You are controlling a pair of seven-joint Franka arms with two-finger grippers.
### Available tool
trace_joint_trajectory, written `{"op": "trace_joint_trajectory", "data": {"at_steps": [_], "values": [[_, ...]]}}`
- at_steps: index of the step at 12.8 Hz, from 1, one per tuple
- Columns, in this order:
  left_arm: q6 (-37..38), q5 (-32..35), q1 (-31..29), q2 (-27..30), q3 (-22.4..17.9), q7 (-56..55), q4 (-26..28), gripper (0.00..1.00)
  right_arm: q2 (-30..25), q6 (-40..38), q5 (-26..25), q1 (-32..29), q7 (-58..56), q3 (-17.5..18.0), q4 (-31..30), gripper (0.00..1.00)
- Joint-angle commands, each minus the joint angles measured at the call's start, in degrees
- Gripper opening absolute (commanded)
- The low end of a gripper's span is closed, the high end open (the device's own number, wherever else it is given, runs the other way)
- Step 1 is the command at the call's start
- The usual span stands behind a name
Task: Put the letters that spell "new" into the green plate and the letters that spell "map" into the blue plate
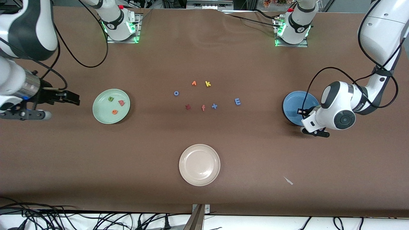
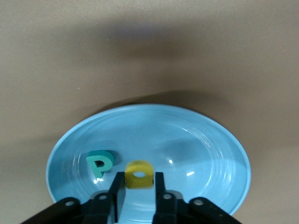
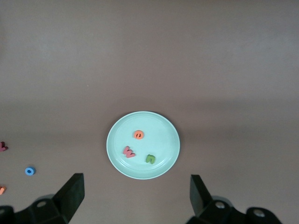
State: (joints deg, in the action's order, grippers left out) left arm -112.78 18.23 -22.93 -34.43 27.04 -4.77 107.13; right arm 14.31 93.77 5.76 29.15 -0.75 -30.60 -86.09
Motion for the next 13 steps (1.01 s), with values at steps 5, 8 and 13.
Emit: {"op": "trace_joint_trajectory", "data": {"at_steps": [5,8,13], "values": [[6.0,-0.6,-0.7,6.6,8.2,-1.7,-0.2,1.0,-4.8,-7.3,-0.8,-0.1,-2.9,-0.7,2.7,1.0],[6.2,-5.0,-0.5,6.8,15.4,-8.6,-0.1,1.0,-4.8,-7.3,-1.6,-0.1,-4.5,-0.7,2.7,1.0],[0.9,-5.1,4.9,3.7,19.7,-29.1,0.6,1.0,-7.2,-7.8,-3.3,-1.4,-5.0,1.9,0.5,1.0]]}}
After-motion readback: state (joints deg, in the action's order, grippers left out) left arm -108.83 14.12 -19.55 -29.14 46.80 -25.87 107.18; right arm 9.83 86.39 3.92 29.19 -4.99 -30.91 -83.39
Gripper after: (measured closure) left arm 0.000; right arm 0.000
